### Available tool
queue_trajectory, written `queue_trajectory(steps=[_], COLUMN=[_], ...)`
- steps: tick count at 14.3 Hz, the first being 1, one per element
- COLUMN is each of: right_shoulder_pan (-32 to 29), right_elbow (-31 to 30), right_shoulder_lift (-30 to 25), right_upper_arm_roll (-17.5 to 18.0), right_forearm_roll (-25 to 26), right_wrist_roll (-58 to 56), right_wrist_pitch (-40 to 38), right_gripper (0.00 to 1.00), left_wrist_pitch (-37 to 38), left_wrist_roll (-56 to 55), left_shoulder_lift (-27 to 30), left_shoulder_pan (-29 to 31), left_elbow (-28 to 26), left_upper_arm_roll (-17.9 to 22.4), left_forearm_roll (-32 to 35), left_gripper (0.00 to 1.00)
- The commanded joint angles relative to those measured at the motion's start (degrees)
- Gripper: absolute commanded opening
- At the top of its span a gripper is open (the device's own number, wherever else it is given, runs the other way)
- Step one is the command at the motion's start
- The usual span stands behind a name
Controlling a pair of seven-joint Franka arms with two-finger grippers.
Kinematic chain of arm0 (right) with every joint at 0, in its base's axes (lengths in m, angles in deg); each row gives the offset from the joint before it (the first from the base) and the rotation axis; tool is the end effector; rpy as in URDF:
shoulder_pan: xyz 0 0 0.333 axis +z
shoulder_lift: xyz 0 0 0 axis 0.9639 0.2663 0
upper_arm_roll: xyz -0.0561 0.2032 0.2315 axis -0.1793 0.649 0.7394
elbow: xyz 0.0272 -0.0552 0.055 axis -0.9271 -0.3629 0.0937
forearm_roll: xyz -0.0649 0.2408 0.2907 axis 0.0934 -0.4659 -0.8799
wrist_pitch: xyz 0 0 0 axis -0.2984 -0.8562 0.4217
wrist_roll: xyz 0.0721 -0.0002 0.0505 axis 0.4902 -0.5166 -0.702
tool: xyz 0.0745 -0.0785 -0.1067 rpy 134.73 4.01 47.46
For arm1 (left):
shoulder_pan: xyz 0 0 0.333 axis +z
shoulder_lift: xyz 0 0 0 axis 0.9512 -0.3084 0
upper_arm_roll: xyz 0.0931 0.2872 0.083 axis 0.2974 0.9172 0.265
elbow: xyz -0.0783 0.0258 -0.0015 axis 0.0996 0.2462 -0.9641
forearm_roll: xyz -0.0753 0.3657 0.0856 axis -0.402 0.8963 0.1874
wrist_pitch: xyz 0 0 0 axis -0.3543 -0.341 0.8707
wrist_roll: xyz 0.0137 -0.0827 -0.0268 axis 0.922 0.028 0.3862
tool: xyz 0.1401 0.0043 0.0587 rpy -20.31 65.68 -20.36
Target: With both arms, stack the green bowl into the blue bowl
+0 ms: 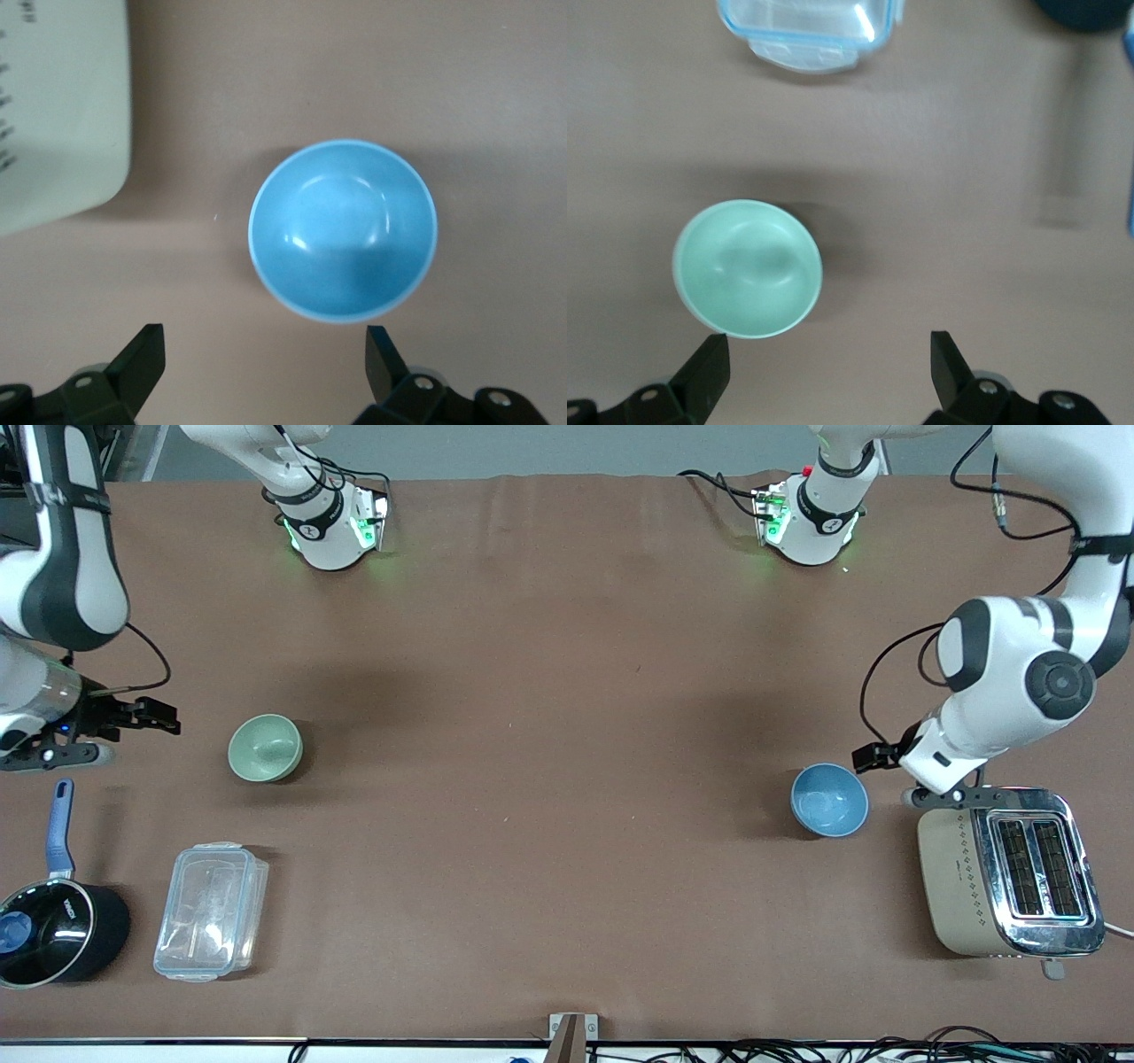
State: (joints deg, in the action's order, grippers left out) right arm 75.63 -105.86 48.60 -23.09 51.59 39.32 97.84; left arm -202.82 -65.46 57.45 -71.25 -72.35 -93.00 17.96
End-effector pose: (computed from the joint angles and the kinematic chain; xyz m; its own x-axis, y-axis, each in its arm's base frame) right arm 0.5299 -0.1321 0.3258 0.9923 0.1086 -0.0600 0.1096 -0.9939 0.0145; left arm 0.5901 -0.0318 0.2715 0.9993 -0.0070 -0.0355 -0.0070 -1.0000 -0.0004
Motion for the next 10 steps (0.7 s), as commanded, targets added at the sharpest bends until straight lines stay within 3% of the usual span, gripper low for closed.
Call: queue_trajectory(steps=[1,5,7,9,10], right_shoulder_pan=[0.1,1.1,1.4,2.1,2.8], right_elbow=[-12.4,-20.2,-20.8,-20.8,-20.8], right_shoulder_lift=[-3.1,0.8,3.7,5.0,5.8], right_upper_arm_roll=[-0.6,-0.4,-0.1,0.1,0.1], right_forearm_roll=[-1.4,-6.9,-8.9,-11.4,-12.6], right_wrist_roll=[-1.2,-1.1,-1.0,-1.0,-1.1], right_wrist_pitch=[12.9,29.2,32.3,32.4,32.5], right_gripper=[1.0,1.0,0.95,0.84,0.79], left_wrist_pitch=[-6.0,-13.2,-15.5,-16.0,-16.0], left_wrist_roll=[-0.3,-1.2,-1.7,-1.8,-1.8], left_shoulder_lift=[-3.0,-8.0,-9.9,-10.7,-10.8], left_shoulder_pan=[0.4,0.4,0.4,0.4,0.4], left_elbow=[-1.6,-2.0,-2.0,-1.9,-1.8], left_upper_arm_roll=[-0.1,-0.1,-0.1,-0.1,-0.1], left_forearm_roll=[1.3,1.2,1.2,1.2,1.2], left_gripper=[0.9,0.78,0.68,0.51,0.38])
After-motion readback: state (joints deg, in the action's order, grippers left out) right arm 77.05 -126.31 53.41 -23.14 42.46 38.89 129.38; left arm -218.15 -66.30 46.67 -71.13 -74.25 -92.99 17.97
